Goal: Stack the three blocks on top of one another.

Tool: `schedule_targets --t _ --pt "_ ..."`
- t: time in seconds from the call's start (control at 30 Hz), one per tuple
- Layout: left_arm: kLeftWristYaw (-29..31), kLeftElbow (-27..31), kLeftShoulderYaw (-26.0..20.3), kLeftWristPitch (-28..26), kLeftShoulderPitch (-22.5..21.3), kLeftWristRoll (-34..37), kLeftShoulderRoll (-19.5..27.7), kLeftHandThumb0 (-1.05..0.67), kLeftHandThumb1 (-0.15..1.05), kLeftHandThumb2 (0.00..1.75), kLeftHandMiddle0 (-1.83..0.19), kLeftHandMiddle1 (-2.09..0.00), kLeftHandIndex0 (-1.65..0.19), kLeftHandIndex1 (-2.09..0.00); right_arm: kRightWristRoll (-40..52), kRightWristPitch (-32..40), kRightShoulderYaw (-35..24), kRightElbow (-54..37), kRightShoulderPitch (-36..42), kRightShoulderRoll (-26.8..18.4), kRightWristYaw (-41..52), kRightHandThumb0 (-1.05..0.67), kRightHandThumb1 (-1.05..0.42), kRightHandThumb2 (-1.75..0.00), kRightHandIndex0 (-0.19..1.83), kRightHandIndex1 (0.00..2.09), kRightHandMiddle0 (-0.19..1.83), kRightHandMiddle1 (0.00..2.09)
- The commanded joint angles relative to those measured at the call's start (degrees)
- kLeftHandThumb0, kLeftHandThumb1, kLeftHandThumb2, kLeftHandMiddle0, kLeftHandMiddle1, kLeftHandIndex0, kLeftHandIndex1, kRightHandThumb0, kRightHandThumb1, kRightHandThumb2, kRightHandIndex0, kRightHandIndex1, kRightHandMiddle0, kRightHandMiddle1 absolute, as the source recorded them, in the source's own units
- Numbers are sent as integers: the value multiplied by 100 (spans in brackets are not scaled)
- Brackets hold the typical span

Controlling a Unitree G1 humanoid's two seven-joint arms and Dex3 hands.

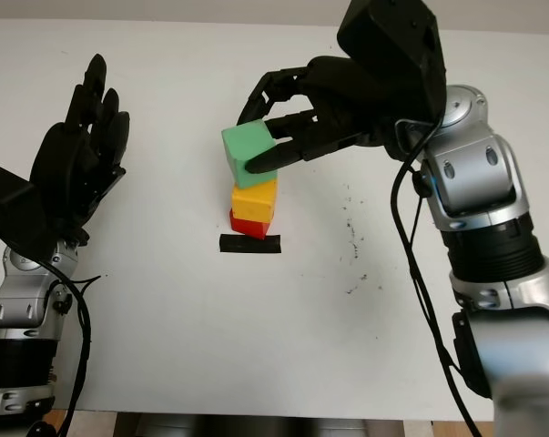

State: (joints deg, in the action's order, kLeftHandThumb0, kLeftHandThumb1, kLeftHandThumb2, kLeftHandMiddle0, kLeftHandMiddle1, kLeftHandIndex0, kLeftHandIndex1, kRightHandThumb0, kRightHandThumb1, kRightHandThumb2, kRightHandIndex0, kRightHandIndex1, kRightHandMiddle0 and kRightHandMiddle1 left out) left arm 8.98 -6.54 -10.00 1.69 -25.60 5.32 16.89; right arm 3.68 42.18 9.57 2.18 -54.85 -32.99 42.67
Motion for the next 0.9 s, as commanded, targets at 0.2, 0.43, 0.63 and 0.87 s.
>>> schedule_targets --t 0.2,0.43,0.63,0.87 --pt "8 145 -25 -33 112 -5 41 -77 105 46 14 -6 12 -6 -52 38 33 -207 99 -78 31 -44 -96 -5 37 3 22 188" --pt "46 170 -27 -91 95 38 38 -77 105 44 13 -6 11 -6 -103 -195 16 -193 257 -99 83 -44 -96 -5 37 3 22 189" --pt "46 261 -15 -182 135 15 44 -78 105 44 14 -5 12 -5 -132 -288 8 -165 382 -48 -18 -44 -95 -5 38 4 22 186" --pt "43 265 -27 -163 167 -1 49 -77 105 45 16 -5 13 -5 -142 -393 24 -122 423 -84 8 -46 -95 -5 38 4 24 184"
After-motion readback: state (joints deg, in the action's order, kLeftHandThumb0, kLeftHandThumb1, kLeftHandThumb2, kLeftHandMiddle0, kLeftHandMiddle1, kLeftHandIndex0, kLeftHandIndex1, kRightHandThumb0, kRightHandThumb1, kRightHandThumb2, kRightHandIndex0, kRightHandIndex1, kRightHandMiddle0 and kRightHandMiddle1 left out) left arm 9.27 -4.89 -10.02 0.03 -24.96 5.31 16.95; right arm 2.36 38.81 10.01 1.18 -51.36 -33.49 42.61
